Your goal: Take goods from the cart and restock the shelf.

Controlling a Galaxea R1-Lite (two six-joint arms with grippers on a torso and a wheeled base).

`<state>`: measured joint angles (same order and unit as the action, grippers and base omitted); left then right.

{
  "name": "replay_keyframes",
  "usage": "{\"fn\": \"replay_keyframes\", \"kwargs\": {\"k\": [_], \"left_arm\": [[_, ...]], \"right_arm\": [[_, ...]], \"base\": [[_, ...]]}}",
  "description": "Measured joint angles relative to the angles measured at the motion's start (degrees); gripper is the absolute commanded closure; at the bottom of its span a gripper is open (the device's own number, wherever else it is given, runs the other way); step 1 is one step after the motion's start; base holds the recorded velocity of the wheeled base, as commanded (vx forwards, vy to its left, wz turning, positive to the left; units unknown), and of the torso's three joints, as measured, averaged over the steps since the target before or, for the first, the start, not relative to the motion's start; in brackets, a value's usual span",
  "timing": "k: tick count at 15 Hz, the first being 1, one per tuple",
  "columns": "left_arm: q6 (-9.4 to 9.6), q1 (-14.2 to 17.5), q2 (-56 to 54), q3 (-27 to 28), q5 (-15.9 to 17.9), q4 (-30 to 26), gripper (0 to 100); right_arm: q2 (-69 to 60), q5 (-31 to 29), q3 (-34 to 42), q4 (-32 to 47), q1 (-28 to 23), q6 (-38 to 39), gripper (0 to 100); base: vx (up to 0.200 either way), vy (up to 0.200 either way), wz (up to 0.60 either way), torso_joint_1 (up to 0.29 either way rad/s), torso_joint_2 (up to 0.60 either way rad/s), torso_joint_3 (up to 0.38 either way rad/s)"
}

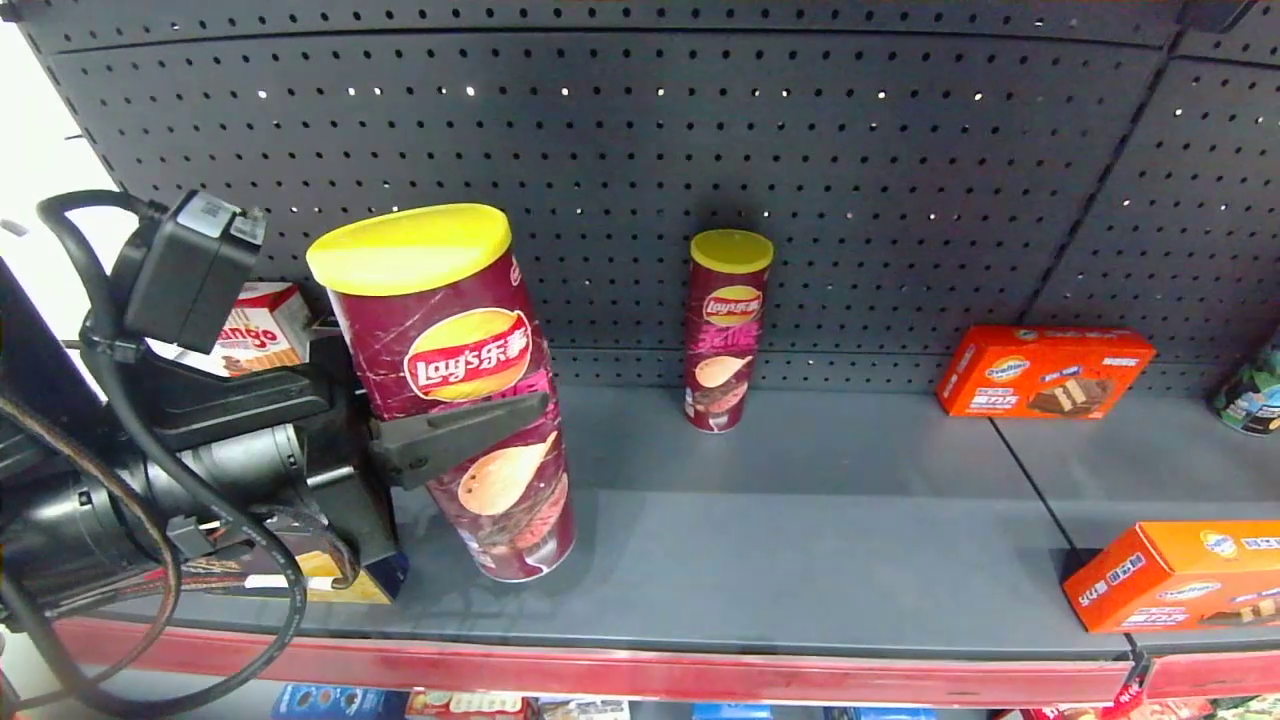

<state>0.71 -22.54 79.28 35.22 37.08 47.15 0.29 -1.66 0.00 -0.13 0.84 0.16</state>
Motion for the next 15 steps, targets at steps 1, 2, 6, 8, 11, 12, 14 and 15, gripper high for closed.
{"fn": "replay_keyframes", "kwargs": {"k": [1,2,6,8,11,12,14,15], "left_arm": [[0.00,0.05,-0.04,-0.09,-0.02,-0.05,100],[0.00,0.02,-0.11,-0.22,0.00,0.09,100],[0.00,0.13,-0.23,-0.72,0.00,0.06,100],[-0.24,0.17,-0.30,-0.74,-0.02,0.28,100],[-0.71,0.30,-0.45,-0.85,0.00,-0.02,100],[-0.73,0.57,-0.52,-0.85,-0.05,0.13,100],[-0.95,1.35,-0.76,-1.10,0.11,0.09,100],[-1.04,2.01,-1.00,-1.24,0.09,0.09,100]], "right_arm": [[0.00,0.00,0.00,-0.02,-0.02,0.02,0],[0.00,-0.01,0.00,0.00,0.01,0.02,0],[0.00,-0.01,0.00,-0.02,0.01,0.02,0],[0.00,0.02,0.00,-0.11,-0.05,0.00,0],[0.00,0.02,0.00,-0.05,0.01,0.02,0],[-0.02,0.00,0.00,-0.05,-0.05,0.02,0],[0.00,0.13,0.00,-0.02,0.06,-0.05,0],[0.00,0.13,0.00,0.02,0.01,-0.09,0]], "base": [[0.000,0.000,0.00,0.000,0.00,0.000],[0.000,0.000,0.00,0.000,0.00,0.000],[0.000,0.000,-0.15,0.002,0.00,0.001],[0.000,0.000,0.00,0.000,0.00,0.000],[0.000,0.000,0.00,0.000,0.00,0.000],[0.000,0.000,0.00,0.000,0.00,0.000],[0.000,0.000,0.00,0.000,0.00,0.000],[0.000,0.000,0.00,0.000,0.00,0.000]]}}
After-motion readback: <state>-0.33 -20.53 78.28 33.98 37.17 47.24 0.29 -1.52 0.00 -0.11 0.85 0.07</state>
